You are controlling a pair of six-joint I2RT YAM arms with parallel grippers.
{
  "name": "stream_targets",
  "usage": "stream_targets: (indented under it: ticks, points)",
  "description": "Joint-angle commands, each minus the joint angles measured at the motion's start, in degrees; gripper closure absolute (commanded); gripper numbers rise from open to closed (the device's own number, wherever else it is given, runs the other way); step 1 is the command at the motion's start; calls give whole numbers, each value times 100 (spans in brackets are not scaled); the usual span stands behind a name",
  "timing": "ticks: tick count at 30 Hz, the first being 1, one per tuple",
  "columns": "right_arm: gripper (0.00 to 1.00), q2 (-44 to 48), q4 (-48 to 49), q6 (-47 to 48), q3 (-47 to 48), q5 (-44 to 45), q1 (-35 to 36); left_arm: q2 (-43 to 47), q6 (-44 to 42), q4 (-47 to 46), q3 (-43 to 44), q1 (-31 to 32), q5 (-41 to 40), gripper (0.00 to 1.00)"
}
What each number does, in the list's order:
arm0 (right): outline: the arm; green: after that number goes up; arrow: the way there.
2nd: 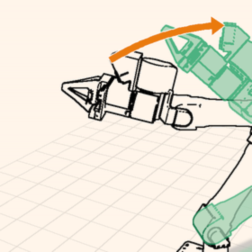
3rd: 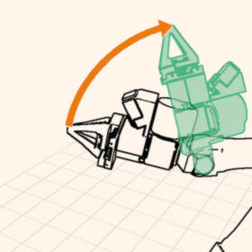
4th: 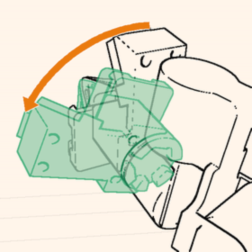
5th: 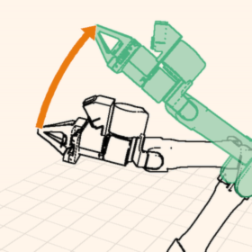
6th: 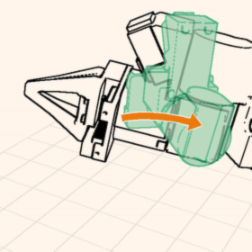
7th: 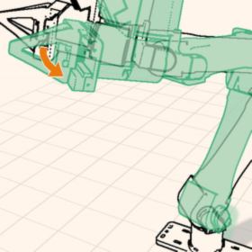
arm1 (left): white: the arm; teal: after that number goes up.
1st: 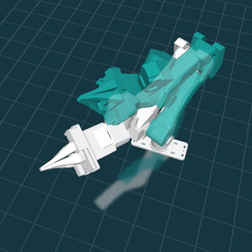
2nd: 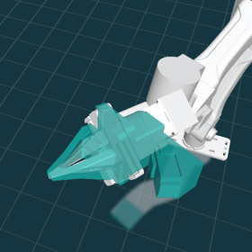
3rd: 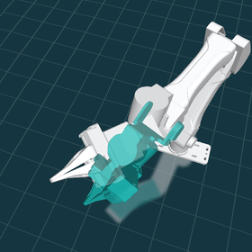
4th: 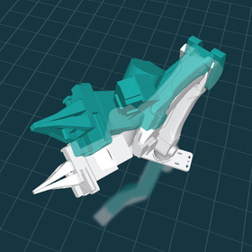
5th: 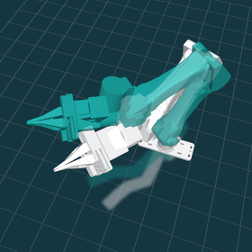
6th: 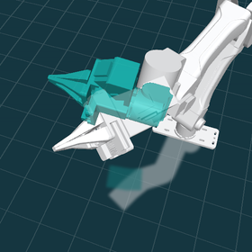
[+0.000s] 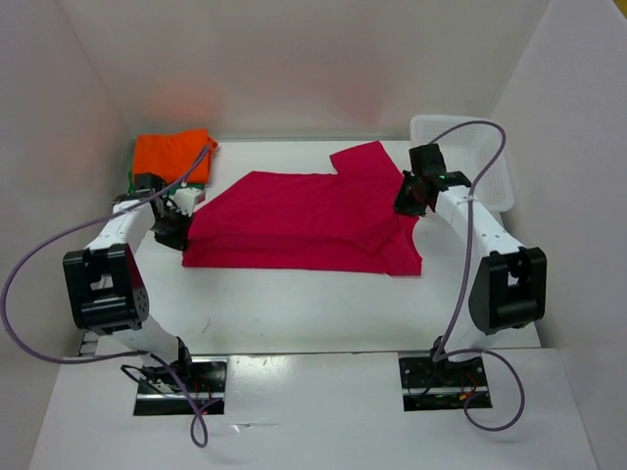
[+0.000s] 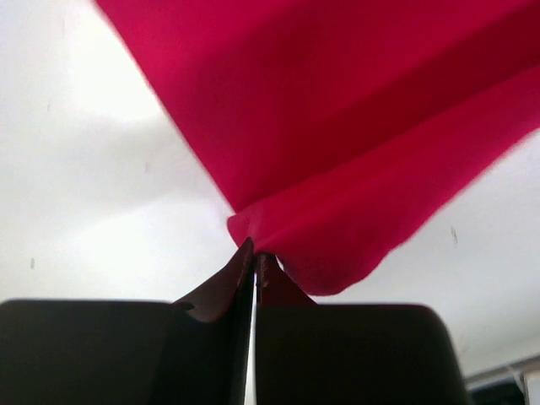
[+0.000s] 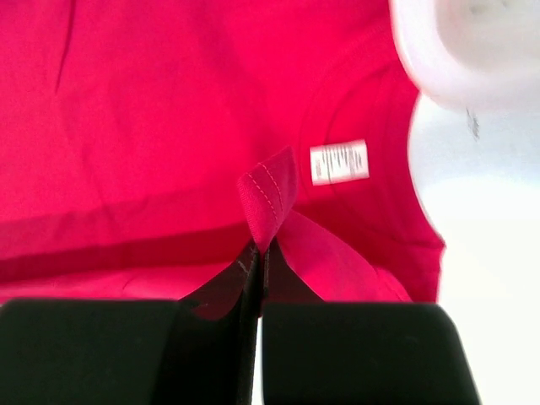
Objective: Fold and stack the t-shirts
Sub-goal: Fold the flattened tshirt in 1/3 of the way
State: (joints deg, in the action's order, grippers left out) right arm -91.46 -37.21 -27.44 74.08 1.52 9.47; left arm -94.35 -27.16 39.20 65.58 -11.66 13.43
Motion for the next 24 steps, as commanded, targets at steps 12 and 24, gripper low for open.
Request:
stream_targets:
  ticks: [12,24]
  points:
    - [100,2124,-990,-288,-1326,-345,309,1586,-624,1019,-1231,-275,-297,100]
    - [100,938,-507,11,-651,-110,309,761,-677,598,-786,-275,-420,100]
